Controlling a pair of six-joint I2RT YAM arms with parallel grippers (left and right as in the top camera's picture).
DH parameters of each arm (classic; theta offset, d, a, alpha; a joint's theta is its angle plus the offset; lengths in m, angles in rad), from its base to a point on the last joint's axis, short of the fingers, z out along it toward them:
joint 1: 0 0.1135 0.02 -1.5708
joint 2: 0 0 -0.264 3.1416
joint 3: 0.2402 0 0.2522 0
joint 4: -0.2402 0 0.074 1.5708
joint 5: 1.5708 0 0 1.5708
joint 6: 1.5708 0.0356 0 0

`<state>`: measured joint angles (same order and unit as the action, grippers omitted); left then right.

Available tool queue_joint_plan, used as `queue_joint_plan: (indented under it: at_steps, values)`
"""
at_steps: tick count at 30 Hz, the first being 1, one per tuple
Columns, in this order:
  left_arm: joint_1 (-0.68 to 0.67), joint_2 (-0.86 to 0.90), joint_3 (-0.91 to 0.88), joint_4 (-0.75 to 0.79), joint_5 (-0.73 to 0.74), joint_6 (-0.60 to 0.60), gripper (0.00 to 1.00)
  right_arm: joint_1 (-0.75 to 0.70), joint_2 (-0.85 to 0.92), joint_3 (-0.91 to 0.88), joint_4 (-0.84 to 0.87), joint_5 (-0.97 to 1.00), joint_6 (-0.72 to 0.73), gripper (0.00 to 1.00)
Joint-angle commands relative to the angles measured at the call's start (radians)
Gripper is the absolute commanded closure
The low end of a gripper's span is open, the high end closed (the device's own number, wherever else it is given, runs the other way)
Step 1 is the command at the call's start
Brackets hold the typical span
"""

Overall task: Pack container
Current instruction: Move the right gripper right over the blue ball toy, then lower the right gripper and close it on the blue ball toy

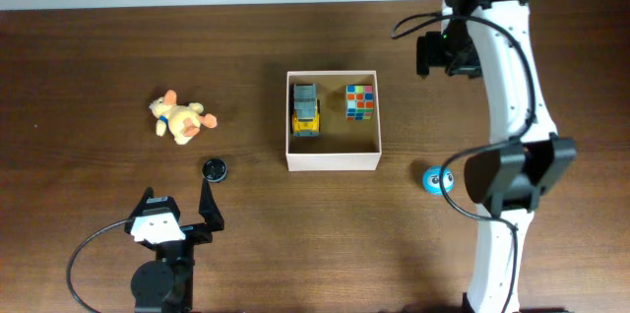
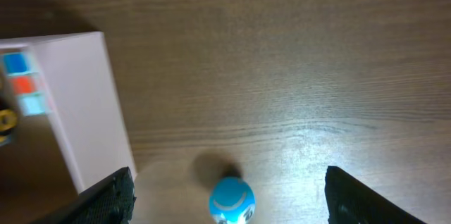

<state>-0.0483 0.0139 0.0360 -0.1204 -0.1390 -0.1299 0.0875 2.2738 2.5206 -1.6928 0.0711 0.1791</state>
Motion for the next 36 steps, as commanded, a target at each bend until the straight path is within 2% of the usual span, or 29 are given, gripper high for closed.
queue_joint_plan:
  at_steps: [1, 6, 15, 18, 23, 36]
  values:
    - [0.003, -0.008, -0.005, 0.003, -0.014, 0.016, 0.01, -0.009, -0.169, 0.003, -0.006, -0.014, -0.015, 0.19]
    - [0.003, -0.008, -0.005, 0.003, -0.014, 0.016, 0.01, -0.03, -0.344, -0.125, -0.006, -0.015, -0.008, 0.19]
    - [0.003, -0.008, -0.005, 0.003, -0.014, 0.016, 0.01, -0.08, -0.621, -0.749, -0.002, -0.022, 0.069, 0.18]
    - [0.003, -0.008, -0.005, 0.003, -0.014, 0.016, 0.01, -0.079, -0.64, -0.89, 0.041, -0.039, 0.077, 0.18]
    - [0.003, -0.008, -0.005, 0.003, -0.014, 0.016, 0.01, -0.079, -0.64, -1.065, 0.207, -0.111, 0.077, 0.18]
    - [0.003, -0.008, -0.005, 0.003, -0.014, 0.016, 0.01, -0.079, -0.64, -1.349, 0.526, -0.155, 0.051, 0.18]
